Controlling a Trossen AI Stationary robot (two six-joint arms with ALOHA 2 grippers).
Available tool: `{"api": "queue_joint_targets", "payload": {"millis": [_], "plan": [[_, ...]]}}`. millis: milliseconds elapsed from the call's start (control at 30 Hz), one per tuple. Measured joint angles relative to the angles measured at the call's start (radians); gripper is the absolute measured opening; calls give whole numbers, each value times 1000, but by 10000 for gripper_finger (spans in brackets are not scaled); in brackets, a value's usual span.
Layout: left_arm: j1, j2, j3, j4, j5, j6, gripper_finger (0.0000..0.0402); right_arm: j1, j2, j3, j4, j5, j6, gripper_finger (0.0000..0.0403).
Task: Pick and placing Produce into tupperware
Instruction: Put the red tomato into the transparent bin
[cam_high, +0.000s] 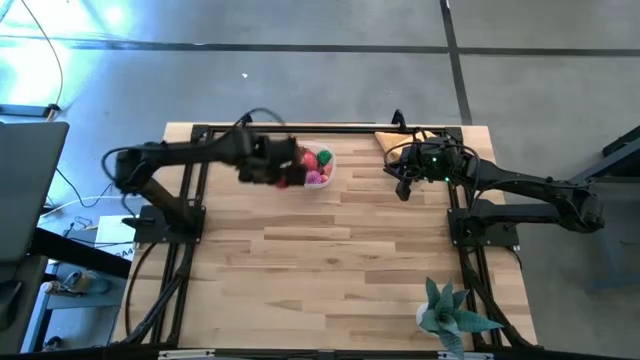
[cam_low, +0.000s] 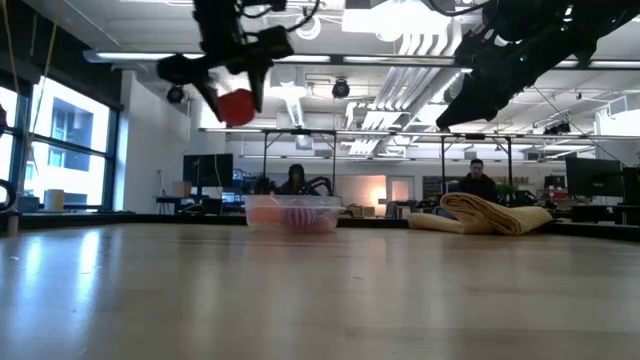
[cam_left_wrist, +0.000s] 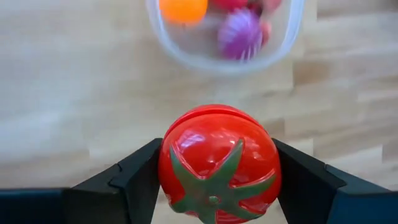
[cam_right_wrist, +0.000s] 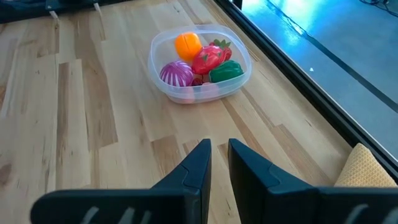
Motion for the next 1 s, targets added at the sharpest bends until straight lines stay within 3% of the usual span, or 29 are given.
{"api": "queue_joint_targets", "payload": {"millis": [233,467,1000], "plan": [[144,212,264,-87,14,177,250,0,0,0,0,0,0,44],[196,416,460,-168,45,216,250,0,0,0,-1,0,0,44],[204,542,478,-210,86,106,250,0,0,0,0,0,0,44]]}}
